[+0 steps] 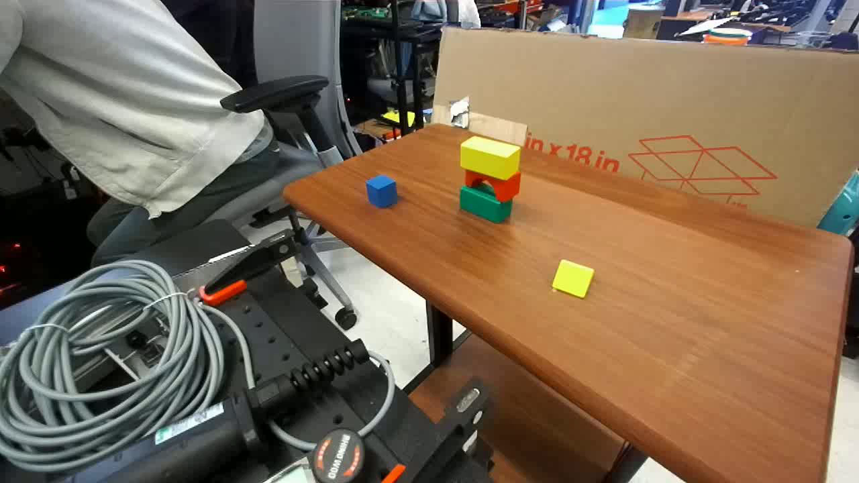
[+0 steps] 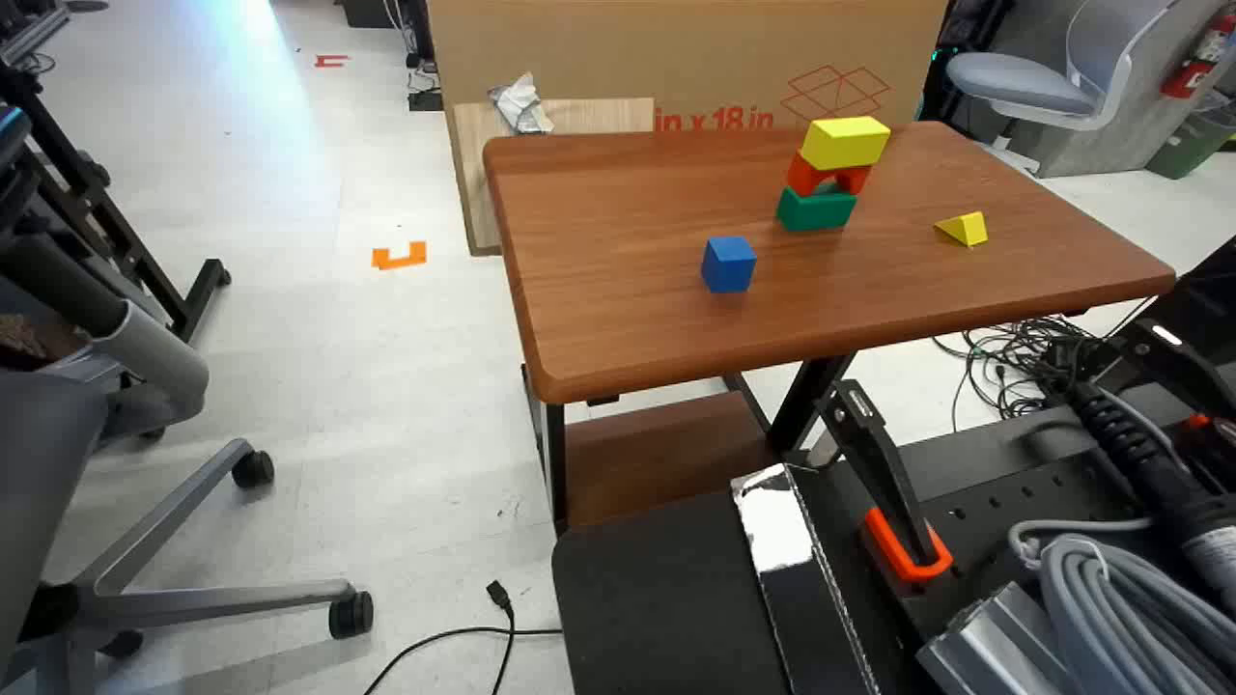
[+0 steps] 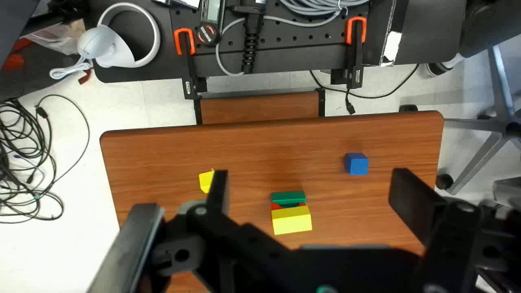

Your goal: Pick up the yellow rectangle object and put it on the blue square object

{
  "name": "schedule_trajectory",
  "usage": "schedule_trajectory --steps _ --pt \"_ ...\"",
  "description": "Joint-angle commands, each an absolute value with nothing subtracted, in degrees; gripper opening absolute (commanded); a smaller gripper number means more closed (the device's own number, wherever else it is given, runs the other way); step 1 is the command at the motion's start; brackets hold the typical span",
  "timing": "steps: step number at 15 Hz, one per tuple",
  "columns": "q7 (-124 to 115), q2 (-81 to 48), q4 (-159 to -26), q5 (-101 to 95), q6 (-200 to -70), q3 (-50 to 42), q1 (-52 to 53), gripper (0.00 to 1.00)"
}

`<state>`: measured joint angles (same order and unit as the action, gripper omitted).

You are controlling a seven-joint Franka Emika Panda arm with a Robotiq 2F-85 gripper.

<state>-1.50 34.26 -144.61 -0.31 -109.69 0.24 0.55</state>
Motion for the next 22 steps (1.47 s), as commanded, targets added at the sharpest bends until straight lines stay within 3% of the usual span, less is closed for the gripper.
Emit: schedule_trajectory --steps 1,22 --pt "-1.4 34.2 -144.5 -0.2 -109.6 0.4 0.4 1.00" --pt "-2.3 30.8 -144.6 -0.5 -111.5 0.2 -0.2 1.00"
